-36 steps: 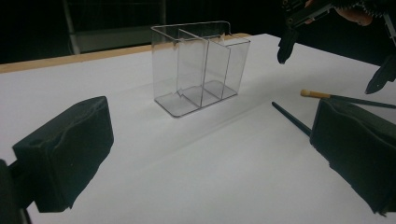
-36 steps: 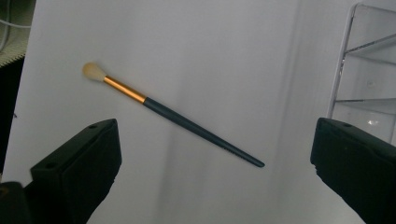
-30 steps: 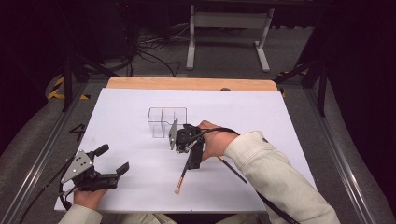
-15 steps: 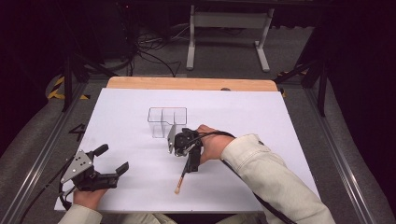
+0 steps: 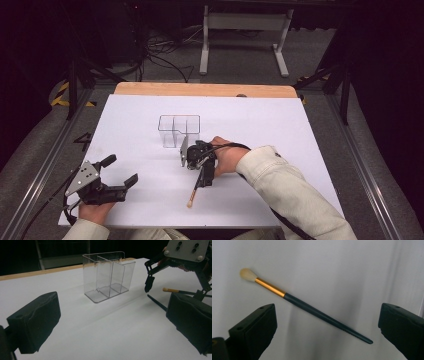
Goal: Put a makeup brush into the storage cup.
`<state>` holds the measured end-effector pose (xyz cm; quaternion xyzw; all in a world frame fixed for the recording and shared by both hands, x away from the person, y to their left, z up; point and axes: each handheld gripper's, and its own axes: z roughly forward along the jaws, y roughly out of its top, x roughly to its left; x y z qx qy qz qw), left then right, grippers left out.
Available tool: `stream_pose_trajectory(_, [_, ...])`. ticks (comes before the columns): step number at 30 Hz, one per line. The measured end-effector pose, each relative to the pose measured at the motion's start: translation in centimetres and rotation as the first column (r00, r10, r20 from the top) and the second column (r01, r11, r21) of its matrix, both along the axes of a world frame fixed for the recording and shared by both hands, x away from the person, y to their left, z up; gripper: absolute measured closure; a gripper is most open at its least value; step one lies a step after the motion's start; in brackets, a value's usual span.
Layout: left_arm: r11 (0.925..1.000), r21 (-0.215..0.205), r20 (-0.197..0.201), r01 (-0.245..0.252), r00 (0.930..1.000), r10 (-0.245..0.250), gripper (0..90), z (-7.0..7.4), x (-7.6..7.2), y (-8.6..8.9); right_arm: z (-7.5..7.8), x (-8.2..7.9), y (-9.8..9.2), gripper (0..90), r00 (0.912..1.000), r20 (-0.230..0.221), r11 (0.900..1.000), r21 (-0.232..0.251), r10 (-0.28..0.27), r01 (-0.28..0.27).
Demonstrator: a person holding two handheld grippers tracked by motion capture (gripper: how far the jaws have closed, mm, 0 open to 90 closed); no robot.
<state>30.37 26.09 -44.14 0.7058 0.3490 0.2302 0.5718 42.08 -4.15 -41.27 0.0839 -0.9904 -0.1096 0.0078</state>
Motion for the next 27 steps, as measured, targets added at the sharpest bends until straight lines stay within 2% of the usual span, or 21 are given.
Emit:
stream_pose_trajectory(17, [1.0, 0.0, 0.0, -0.001, 1.0, 0.001, 0.3, 0.0, 0.0, 0.1, -1.1, 0.0, 0.2, 4.0, 0.9999, -0.012, 1.0, -0.03, -0.003, 0.002])
stream_pose_trajectory(20, [1.0, 0.002, 0.0, -0.001, 1.0, 0.001, 0.4, 0.0, 0.0, 0.1, -1.3, -0.1, 0.3, 6.8, 0.9996, 0.0, 0.999, -0.044, 0.027, -0.026])
stream_pose_trajectory(21, [1.0, 0.003, -0.002, 0.0, 1.0, 0.0, 0.3, 0.0, 0.0, 0.1, -1.3, -0.2, 0.3, 7.3, 0.9997, 0.0, 0.998, -0.056, 0.025, -0.025])
stream_pose_trajectory(27, [1.0, 0.0, -0.004, 0.001, 1.0, -0.001, 0.3, -0.1, 0.0, 0.1, -1.7, -0.2, 0.5, 10.4, 0.9991, -0.001, 0.997, -0.065, 0.043, -0.043])
